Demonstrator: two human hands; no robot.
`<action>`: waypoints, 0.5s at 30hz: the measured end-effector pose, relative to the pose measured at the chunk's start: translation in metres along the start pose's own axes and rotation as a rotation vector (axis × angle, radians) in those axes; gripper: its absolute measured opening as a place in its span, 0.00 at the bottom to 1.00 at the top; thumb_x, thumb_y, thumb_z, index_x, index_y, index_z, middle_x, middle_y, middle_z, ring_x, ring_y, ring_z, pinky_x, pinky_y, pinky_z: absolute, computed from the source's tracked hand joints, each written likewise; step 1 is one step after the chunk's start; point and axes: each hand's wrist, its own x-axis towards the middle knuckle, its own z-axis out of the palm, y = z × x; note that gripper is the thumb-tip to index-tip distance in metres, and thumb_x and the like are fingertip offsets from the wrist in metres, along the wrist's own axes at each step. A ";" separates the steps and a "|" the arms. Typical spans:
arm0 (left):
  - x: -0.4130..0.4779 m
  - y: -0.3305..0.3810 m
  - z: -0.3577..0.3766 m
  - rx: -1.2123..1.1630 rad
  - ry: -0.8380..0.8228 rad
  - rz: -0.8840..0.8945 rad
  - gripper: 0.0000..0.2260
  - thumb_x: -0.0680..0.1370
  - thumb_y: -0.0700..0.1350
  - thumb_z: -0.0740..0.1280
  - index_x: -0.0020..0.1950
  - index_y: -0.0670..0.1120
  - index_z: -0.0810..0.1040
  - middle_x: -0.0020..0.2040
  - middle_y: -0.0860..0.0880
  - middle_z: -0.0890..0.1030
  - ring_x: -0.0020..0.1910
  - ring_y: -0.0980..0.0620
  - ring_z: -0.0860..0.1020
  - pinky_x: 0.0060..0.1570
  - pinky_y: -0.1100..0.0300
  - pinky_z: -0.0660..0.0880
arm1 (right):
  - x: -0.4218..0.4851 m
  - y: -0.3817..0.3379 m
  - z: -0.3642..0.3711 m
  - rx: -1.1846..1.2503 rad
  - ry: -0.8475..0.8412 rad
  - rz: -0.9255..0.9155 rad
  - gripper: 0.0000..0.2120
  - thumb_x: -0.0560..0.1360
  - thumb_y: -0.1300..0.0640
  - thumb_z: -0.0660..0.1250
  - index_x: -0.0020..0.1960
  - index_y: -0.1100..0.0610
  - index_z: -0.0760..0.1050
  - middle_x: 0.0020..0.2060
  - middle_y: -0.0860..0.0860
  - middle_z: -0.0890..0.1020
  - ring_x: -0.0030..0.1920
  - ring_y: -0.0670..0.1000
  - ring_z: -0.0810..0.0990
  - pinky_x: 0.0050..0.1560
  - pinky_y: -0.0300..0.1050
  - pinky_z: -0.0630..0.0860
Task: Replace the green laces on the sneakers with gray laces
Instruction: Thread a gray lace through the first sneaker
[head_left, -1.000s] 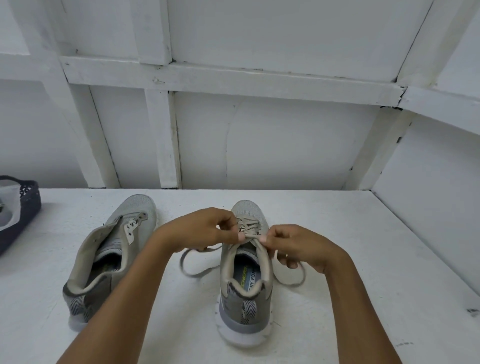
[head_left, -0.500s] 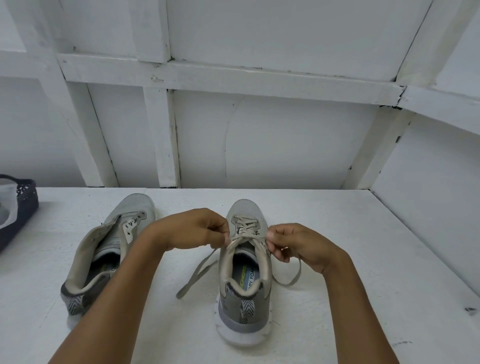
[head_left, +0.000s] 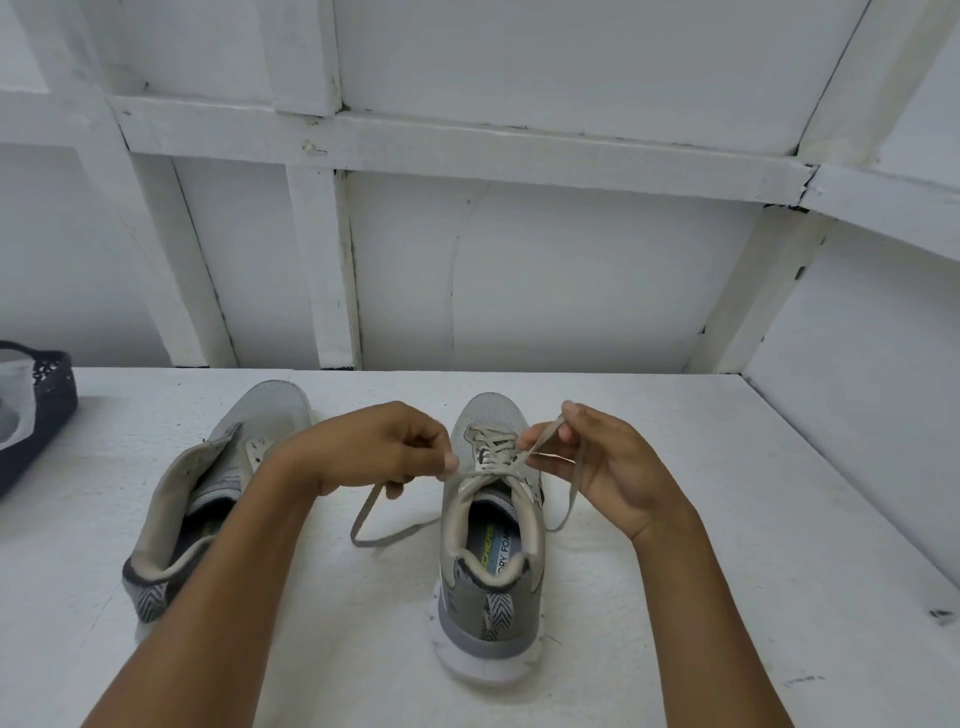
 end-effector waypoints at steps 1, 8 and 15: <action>0.000 0.003 0.001 -0.115 0.009 0.027 0.14 0.79 0.48 0.69 0.36 0.43 0.75 0.31 0.48 0.68 0.30 0.53 0.66 0.31 0.62 0.69 | 0.002 -0.001 0.004 0.043 0.003 -0.012 0.14 0.76 0.55 0.63 0.34 0.60 0.76 0.41 0.63 0.84 0.47 0.61 0.84 0.48 0.52 0.82; 0.000 0.012 0.001 0.022 -0.073 -0.095 0.22 0.73 0.62 0.68 0.42 0.41 0.78 0.30 0.52 0.67 0.28 0.55 0.62 0.27 0.63 0.60 | 0.006 -0.006 0.019 0.046 -0.008 -0.044 0.10 0.77 0.55 0.63 0.46 0.62 0.76 0.37 0.56 0.79 0.39 0.55 0.80 0.49 0.51 0.81; 0.004 0.007 0.004 -0.445 0.068 0.137 0.17 0.77 0.51 0.67 0.46 0.35 0.79 0.40 0.45 0.80 0.40 0.50 0.76 0.41 0.58 0.74 | 0.004 -0.001 0.021 -0.037 -0.028 -0.076 0.10 0.73 0.63 0.65 0.54 0.64 0.78 0.38 0.54 0.81 0.38 0.51 0.80 0.48 0.46 0.81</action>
